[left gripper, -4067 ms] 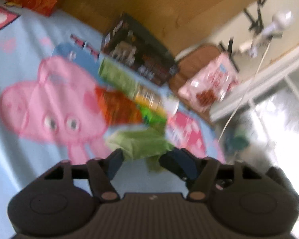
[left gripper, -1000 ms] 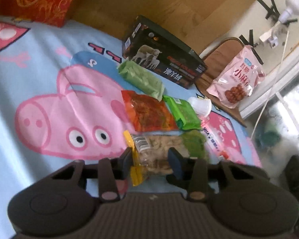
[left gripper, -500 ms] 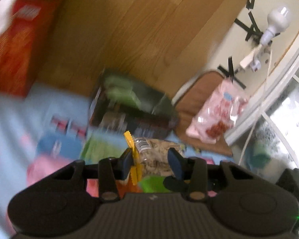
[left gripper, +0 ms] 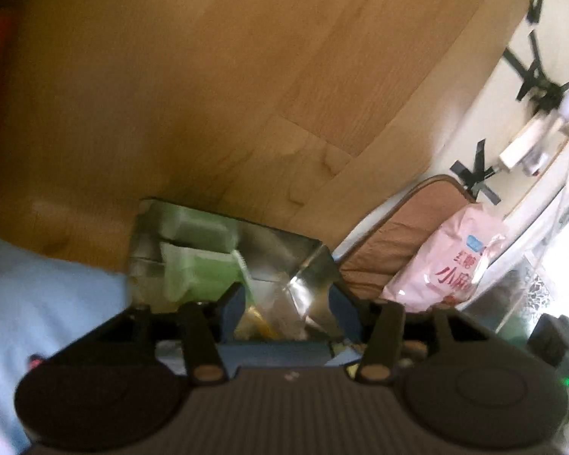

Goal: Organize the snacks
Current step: 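Drop the brown snack bag into the black box, then grasp the green leaf-print packet with the left tool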

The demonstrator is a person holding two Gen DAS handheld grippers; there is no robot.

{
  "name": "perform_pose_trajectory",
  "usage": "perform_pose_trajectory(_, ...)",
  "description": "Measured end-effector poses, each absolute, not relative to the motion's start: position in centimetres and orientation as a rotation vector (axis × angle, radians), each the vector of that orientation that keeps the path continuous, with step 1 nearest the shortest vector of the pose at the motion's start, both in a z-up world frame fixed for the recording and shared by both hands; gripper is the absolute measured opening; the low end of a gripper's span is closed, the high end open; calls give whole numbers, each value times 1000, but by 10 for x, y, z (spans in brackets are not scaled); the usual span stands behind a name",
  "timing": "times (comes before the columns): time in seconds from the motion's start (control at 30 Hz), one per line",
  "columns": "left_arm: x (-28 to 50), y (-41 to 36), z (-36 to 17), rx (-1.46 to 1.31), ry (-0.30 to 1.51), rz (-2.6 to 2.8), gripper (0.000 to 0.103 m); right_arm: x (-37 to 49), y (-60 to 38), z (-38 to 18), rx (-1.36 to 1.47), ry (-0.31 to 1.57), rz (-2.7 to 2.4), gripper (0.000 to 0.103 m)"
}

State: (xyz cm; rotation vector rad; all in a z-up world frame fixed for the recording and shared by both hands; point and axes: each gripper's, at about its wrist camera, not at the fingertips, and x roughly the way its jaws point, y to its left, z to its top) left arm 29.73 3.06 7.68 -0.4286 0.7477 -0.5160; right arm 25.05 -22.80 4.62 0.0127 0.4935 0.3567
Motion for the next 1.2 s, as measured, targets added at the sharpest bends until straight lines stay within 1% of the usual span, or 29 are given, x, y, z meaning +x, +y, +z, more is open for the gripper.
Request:
perform_pose_trajectory(0.03,289,40,76,-431,742,-508,53,245,-233,46,24,485,357,37)
perform_pose_trajectory(0.13,265,70,66,-435,764,-471,54,223,-240,46,84,489,407,38)
perform_pose_trajectory(0.17,259,79,59,-435,776,-449,57,218,-240,46,106,505,447,38)
perform_pose_trajectory(0.2,255,87,51,-437,791,-430,61,214,-237,44,121,535,488,39)
perform_pose_trajectory(0.27,252,98,33,-471,836,-406,62,207,-222,35,137,623,568,43)
perform_pose_trajectory(0.33,252,104,18,-505,876,-416,62,207,-204,26,138,715,628,51)
perform_pose_trajectory(0.43,248,102,1,-509,911,-413,62,199,-172,15,48,770,659,51)
perform_pose_trajectory(0.47,246,101,-4,-513,922,-420,59,196,-161,12,10,776,661,51)
perform_pose_trajectory(0.53,238,98,-7,-508,912,-418,51,199,-144,4,-66,803,661,56)
perform_pose_trajectory(0.57,235,97,-7,-510,920,-423,36,201,-138,-2,-89,808,653,56)
perform_pose_trajectory(0.6,234,96,-9,-525,934,-429,28,202,-132,-5,-96,812,653,55)
perform_pose_trajectory(0.7,223,104,-8,-563,927,-405,27,202,-123,-7,-105,780,631,44)
perform_pose_trajectory(0.8,206,111,5,-591,889,-417,26,191,-122,0,-57,761,642,43)
perform_pose_trajectory(1.0,153,104,23,-582,839,-461,26,133,-126,23,-119,642,642,43)
perform_pose_trajectory(1.2,95,92,16,-552,862,-493,27,72,-136,18,-154,609,634,43)
